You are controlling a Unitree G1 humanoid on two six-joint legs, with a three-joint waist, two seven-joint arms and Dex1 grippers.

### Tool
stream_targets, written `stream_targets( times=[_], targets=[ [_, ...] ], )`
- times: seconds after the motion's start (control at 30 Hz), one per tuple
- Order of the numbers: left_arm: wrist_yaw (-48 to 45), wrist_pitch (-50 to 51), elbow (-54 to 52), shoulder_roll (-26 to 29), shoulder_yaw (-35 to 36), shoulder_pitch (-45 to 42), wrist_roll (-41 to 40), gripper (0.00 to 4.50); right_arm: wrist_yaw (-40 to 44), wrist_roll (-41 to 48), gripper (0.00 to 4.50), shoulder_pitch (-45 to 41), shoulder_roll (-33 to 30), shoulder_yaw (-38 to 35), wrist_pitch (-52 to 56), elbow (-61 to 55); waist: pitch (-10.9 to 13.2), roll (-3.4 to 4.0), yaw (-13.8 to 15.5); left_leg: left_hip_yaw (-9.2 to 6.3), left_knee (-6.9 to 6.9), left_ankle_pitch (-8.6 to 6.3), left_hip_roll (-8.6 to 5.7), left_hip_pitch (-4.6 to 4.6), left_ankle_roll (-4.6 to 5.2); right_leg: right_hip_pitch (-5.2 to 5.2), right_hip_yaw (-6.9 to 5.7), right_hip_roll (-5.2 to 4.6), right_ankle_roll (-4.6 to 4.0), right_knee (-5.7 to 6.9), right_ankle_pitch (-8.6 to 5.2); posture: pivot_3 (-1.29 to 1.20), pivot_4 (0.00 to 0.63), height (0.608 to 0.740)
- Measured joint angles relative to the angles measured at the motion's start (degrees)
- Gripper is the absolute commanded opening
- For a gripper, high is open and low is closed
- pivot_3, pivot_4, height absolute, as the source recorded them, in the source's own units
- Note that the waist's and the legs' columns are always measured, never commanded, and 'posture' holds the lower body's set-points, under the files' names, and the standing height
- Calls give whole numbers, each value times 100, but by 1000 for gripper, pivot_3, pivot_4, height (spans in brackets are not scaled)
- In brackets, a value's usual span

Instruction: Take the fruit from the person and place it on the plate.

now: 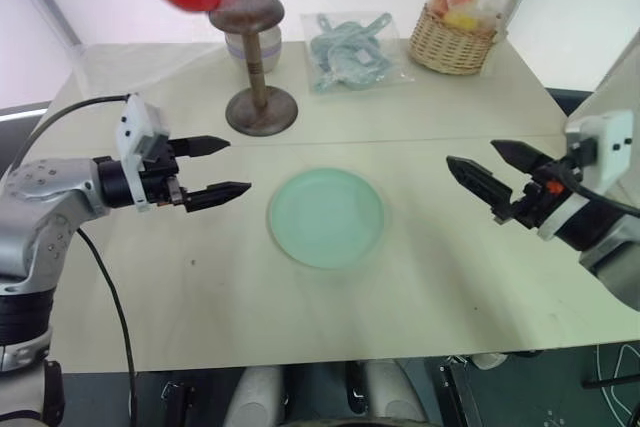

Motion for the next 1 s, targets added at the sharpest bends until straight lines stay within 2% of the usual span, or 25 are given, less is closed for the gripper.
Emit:
stream_targets(
  times=[0.13,0.3,0.43,0.67,0.83,1.0],
  targets=[
    [94,-81,61,-118,8,-100,22,4500,-3,-23,4439,0,-3,61,-16,-1,0,0,2,0,0,0,0,0,0,0,0,0,1,0,1,0,150,740],
    [722,-299,94,-495,127,-137,207,4500,139,-215,4439,15,2,269,-93,-4,1,-1,1,0,0,0,0,-1,1,0,0,0,16,-2,9,0,150,740],
    [1699,-955,109,-854,282,8,919,4500,327,-426,4439,20,4,343,-139,29,2,-3,-3,0,-2,-1,2,0,1,-2,0,0,17,-2,9,0,150,740],
    [3029,-1858,176,-898,761,139,2054,4500,758,-768,4439,-160,26,702,-224,280,4,-7,6,1,-3,-1,4,-1,1,-2,0,-1,17,-3,10,0,150,740],
    [3467,-1969,214,-987,970,-33,2195,4500,1029,-1060,4439,-511,91,1047,-290,561,5,-9,17,1,-3,-1,3,-2,1,-2,-2,-2,18,-3,11,0,150,740],
    [3463,-1934,224,-1184,917,-258,2057,4500,1135,-958,4439,-909,243,1183,-271,622,5,-8,9,1,-3,-1,3,-2,1,-3,-3,-2,18,-3,11,0,150,740]
  ],
)
